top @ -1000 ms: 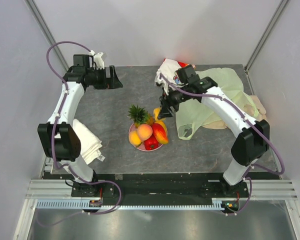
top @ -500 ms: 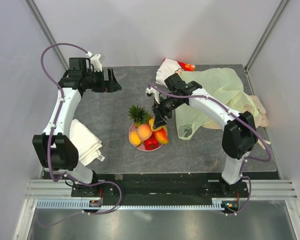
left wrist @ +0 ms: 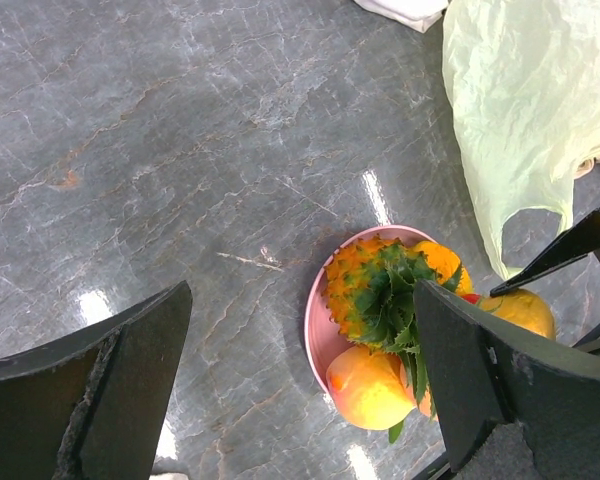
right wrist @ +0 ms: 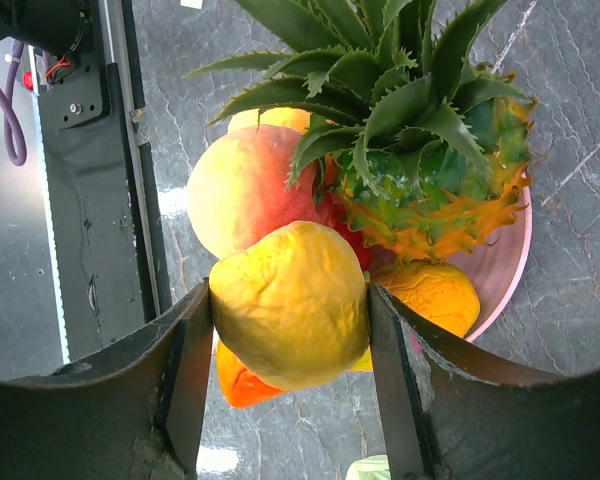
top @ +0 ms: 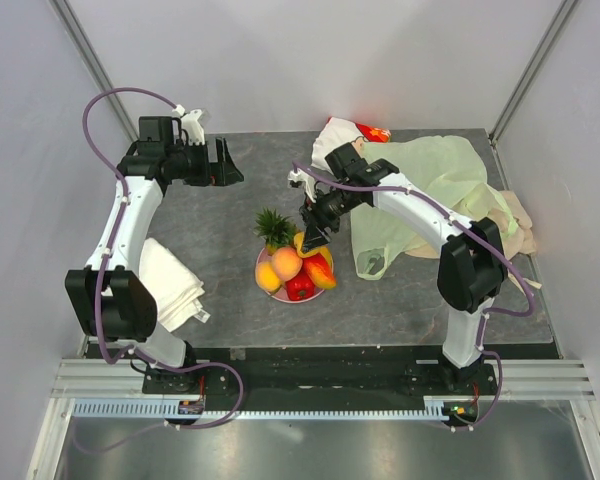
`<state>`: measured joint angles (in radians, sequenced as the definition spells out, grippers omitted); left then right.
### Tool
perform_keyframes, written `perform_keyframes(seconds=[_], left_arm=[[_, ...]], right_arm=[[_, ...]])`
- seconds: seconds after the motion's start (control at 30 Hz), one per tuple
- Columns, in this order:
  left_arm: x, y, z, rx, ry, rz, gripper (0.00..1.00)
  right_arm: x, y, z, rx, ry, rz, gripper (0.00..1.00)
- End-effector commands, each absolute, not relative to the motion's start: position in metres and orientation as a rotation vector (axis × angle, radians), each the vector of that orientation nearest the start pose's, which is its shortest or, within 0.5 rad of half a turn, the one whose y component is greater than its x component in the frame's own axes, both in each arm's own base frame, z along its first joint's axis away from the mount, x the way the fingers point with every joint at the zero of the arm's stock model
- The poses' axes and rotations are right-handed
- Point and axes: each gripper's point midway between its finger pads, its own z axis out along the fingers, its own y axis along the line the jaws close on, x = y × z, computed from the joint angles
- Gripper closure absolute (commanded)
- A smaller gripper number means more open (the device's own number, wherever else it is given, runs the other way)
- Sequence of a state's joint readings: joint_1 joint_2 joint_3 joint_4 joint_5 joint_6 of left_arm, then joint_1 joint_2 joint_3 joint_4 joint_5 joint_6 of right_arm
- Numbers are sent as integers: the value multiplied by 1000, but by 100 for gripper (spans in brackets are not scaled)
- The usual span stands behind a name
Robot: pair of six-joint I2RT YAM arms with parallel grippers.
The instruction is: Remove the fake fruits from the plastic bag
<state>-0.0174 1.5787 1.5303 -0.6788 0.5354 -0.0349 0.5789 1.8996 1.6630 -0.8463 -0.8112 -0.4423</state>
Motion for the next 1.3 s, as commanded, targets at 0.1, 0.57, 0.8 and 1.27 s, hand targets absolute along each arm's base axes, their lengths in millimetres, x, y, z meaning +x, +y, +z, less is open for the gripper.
perform_keyframes(seconds=[0.1, 0.57, 0.8, 1.27], left_arm=[[406, -102, 261, 323, 2176, -659, 1], [403, -104, 259, 328, 2181, -671, 1], [403, -105, 259, 330, 2178, -680, 1], [403, -105, 257, 362, 2173, -675, 1]], right_arm=[[296, 335, 173, -1463, 1983, 1116, 32], [290, 331, 161, -1468, 2037, 1133, 2], [292, 332, 161, -1462, 2039, 1123, 2], [307, 336, 155, -1440, 2052, 1080, 2]])
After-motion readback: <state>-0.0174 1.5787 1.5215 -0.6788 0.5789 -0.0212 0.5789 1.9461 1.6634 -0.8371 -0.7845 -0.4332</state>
